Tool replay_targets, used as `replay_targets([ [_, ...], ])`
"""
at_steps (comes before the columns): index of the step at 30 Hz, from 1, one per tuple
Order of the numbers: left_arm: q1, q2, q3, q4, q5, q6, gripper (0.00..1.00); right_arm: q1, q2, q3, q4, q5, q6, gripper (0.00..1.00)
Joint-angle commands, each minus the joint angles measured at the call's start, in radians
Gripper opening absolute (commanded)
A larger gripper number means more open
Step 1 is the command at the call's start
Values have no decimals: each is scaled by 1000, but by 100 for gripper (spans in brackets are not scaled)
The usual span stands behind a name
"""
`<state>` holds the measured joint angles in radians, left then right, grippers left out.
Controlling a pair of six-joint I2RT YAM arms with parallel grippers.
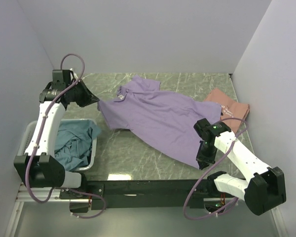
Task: Fold and stack the t-shirts
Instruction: Fold the tshirt
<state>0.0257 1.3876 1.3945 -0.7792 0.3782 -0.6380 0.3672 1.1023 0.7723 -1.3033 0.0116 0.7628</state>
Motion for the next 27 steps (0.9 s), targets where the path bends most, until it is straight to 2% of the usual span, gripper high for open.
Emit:
replay_targets([
  [1, 3, -87, 0, -95, -59, 1, 0, 9, -15, 25, -57, -4, -33, 0],
  [7, 3, -174, -5, -248, -131, 29, 0, 9, -18, 21, -63, -32, -43, 0],
  [13, 3, -291, -84, -313, -156, -3, 0, 10, -15, 21, -62, -53, -68, 0],
  [19, 3, -298, -104, -327, -171, -2, 0, 10, -13, 16, -44, -62, -76, 0],
  [27, 3, -249, -114, -244, -128, -25, 0, 6, -19, -11, 30, -131, -34, 0],
])
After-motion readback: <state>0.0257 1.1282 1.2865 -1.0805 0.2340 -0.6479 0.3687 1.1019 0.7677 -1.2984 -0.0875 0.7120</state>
